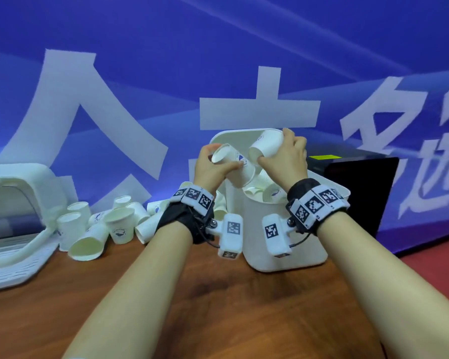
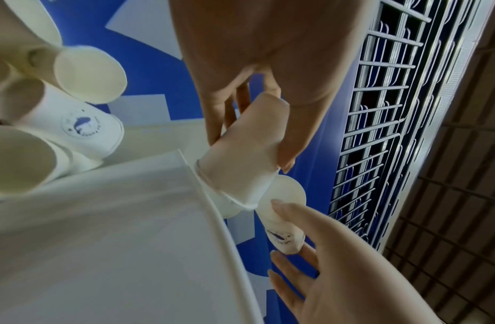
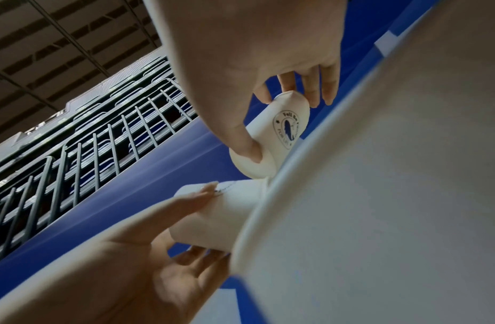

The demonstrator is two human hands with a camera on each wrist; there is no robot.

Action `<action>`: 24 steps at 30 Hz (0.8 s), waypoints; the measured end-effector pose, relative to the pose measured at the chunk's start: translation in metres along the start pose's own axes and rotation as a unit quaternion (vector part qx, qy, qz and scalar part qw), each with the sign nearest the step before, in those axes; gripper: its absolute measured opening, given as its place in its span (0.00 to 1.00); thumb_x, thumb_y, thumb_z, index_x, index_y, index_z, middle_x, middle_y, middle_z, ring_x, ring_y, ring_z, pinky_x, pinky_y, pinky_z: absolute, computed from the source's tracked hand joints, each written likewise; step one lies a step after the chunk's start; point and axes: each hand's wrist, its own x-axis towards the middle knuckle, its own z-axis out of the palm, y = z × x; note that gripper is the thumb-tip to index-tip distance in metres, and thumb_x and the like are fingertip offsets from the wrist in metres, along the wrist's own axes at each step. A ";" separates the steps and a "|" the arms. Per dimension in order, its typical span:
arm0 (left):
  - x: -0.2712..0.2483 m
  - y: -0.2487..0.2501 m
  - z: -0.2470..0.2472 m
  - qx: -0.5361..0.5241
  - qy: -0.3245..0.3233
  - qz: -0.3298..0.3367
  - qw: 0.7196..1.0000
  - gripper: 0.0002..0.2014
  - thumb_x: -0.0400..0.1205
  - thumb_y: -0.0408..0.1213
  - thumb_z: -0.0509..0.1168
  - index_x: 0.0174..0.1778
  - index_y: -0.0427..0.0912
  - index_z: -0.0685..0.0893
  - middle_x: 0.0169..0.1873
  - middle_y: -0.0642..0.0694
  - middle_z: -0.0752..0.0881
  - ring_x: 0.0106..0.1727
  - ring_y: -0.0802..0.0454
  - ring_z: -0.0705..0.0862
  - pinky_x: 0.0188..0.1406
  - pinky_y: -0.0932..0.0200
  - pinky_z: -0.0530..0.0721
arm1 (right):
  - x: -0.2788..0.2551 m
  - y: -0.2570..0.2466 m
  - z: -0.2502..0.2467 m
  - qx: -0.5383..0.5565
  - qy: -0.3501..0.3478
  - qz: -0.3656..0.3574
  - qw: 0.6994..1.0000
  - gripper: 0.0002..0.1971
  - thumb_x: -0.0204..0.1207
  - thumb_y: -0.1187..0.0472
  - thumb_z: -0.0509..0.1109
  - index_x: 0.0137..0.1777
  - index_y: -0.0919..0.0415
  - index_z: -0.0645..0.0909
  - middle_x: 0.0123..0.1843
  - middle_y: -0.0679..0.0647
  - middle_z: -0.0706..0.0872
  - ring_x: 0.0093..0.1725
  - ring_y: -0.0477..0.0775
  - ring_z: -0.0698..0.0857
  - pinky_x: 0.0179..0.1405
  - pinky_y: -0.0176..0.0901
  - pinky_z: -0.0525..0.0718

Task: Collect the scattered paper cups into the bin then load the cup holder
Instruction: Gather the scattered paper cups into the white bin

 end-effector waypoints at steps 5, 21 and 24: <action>0.021 -0.011 0.026 0.060 -0.012 0.068 0.996 0.39 0.59 0.38 0.84 0.62 0.50 0.70 0.58 0.48 0.78 0.61 0.46 0.82 0.61 0.47 0.83 | 0.034 0.010 -0.005 -0.074 0.037 0.027 0.996 0.37 0.67 0.44 0.75 0.71 0.61 0.66 0.69 0.61 0.70 0.65 0.71 0.77 0.63 0.61 0.77; 0.029 -0.030 -0.038 0.171 -0.013 -0.021 0.985 0.07 0.73 0.28 0.71 0.40 0.46 0.86 0.50 0.45 0.89 0.56 0.48 0.85 0.56 0.57 0.81 | 0.037 -0.006 0.044 -0.071 -0.198 0.007 0.978 0.09 0.76 0.58 0.65 0.35 0.59 0.76 0.37 0.53 0.79 0.47 0.60 0.78 0.32 0.40 0.70; 0.022 -0.028 -0.058 0.172 0.018 -0.027 0.985 0.08 0.74 0.27 0.70 0.42 0.45 0.85 0.50 0.44 0.88 0.53 0.49 0.85 0.49 0.61 0.81 | 0.020 -0.023 0.044 0.018 -0.190 -0.013 0.982 0.12 0.78 0.61 0.68 0.59 0.62 0.82 0.55 0.54 0.84 0.58 0.56 0.82 0.52 0.38 0.76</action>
